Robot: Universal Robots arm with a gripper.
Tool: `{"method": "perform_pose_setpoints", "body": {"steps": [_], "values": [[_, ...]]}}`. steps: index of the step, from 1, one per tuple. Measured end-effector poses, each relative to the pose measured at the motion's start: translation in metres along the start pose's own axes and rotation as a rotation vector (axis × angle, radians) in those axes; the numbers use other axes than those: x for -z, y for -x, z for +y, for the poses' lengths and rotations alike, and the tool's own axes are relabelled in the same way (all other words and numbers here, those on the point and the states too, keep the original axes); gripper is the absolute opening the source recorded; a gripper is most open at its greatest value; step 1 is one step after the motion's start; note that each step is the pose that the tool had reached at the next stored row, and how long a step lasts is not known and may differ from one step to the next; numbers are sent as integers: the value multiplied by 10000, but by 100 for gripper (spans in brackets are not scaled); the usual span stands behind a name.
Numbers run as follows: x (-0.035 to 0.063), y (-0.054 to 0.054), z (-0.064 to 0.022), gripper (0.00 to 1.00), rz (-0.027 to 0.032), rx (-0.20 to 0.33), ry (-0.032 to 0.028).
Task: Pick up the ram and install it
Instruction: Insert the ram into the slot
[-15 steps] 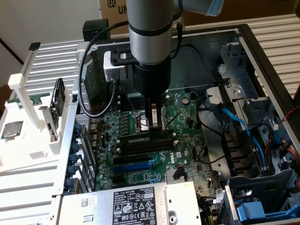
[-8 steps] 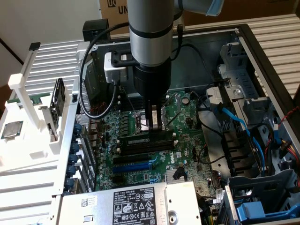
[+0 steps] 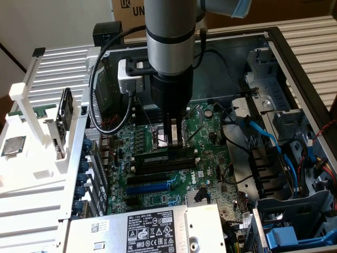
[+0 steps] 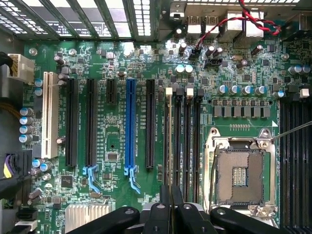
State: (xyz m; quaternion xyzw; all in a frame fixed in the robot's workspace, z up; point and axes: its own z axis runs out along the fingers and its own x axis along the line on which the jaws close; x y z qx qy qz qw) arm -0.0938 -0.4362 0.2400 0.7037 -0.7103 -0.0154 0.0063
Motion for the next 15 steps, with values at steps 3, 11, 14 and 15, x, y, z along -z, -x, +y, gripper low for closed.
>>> {"method": "perform_pose_setpoints", "body": {"steps": [3,11,14,15], "values": [[-8,0,0,12,2,-12,1],[-18,-1,-1,12,-9,-87,0],[-31,-1,-1,12,-8,-86,0],[-36,-1,-1,12,-8,-86,0]]}}
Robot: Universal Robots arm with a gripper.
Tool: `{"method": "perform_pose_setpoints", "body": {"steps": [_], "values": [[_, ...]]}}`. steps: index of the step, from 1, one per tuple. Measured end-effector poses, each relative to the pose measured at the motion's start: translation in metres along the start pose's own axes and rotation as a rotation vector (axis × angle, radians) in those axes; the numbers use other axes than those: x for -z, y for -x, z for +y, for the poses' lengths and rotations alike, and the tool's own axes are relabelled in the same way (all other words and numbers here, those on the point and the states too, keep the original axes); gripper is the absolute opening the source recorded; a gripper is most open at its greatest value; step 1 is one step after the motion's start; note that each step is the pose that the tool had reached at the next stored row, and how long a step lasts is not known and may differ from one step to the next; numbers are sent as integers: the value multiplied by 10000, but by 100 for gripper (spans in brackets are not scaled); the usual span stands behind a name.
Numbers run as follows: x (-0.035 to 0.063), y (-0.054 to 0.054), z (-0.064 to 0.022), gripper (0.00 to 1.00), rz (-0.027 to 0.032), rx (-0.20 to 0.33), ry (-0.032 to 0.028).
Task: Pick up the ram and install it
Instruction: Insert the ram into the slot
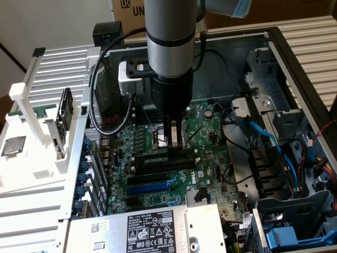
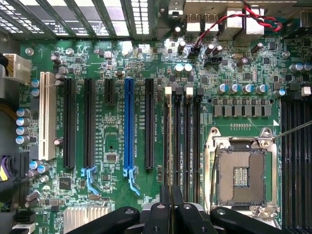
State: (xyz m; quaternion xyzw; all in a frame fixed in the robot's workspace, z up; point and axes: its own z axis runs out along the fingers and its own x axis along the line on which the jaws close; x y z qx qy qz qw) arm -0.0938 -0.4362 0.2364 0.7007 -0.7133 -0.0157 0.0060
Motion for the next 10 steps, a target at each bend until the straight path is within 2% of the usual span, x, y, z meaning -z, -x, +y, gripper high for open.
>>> {"method": "perform_pose_setpoints", "body": {"steps": [10], "values": [[-17,1,2,12,0,-1,0]]}}
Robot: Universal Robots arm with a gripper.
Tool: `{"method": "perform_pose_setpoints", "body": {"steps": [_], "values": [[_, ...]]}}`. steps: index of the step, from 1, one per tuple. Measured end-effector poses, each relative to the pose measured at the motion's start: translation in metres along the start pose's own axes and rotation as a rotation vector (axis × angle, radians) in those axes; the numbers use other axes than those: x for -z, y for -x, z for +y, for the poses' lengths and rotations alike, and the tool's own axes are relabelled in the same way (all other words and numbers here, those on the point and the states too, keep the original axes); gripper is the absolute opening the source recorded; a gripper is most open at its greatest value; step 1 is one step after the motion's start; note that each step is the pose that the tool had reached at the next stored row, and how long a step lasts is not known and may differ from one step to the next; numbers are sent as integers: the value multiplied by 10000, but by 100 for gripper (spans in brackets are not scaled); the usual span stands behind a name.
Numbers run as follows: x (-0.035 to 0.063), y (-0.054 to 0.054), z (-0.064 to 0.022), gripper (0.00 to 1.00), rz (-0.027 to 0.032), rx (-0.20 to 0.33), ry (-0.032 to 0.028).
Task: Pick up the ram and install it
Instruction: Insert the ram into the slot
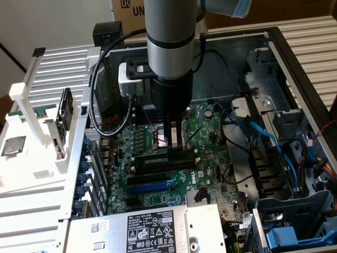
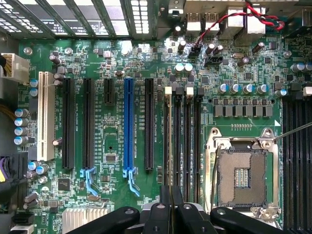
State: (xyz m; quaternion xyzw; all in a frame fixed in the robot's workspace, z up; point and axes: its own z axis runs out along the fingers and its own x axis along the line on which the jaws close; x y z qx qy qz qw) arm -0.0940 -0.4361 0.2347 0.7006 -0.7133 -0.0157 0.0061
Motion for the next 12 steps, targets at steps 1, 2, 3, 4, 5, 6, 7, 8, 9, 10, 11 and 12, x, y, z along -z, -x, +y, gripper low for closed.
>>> {"method": "perform_pose_setpoints", "body": {"steps": [1,2,3,4,5,6,7,8,9,10,11,12], "values": [[0,0,0,12,0,0,0],[-1,0,0,12,0,0,0],[-4,0,0,12,-2,0,-1],[-5,0,0,12,-1,1,0],[-5,0,0,12,0,0,0],[-6,0,0,12,1,0,1],[-7,0,0,12,0,0,0],[-9,0,0,12,-1,0,0],[-12,0,0,12,-2,0,-1],[-15,0,-1,12,-2,0,-1],[-16,0,-1,12,0,0,0],[-16,0,-1,12,1,0,0]]}}
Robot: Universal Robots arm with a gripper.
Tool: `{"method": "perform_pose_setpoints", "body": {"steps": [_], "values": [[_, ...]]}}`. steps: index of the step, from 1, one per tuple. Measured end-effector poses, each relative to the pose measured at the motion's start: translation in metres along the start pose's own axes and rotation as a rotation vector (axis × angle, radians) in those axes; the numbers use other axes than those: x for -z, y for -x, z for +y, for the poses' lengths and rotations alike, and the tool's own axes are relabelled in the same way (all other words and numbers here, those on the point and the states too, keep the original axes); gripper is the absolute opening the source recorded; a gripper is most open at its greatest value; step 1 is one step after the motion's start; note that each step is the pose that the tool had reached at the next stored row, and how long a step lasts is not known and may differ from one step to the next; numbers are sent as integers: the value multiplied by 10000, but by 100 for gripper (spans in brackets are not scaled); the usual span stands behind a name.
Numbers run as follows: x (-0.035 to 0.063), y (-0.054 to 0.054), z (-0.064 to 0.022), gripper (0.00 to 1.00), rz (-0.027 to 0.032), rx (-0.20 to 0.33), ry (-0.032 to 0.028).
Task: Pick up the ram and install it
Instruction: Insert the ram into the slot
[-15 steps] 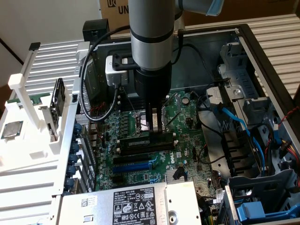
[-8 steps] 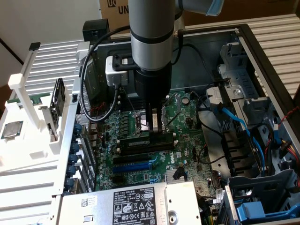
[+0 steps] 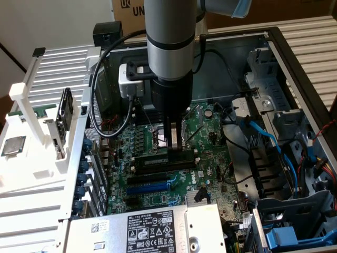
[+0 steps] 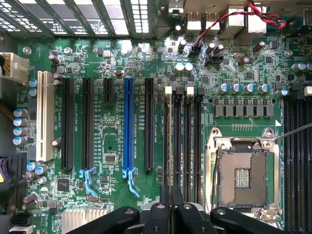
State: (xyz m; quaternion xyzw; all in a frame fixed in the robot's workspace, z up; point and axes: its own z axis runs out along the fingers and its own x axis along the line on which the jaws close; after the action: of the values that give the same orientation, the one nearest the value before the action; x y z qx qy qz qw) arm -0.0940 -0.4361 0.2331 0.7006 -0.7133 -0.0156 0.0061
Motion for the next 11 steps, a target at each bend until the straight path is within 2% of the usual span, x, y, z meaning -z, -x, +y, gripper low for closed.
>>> {"method": "perform_pose_setpoints", "body": {"steps": [11], "values": [[-46,0,-2,12,-1,0,-1]]}}
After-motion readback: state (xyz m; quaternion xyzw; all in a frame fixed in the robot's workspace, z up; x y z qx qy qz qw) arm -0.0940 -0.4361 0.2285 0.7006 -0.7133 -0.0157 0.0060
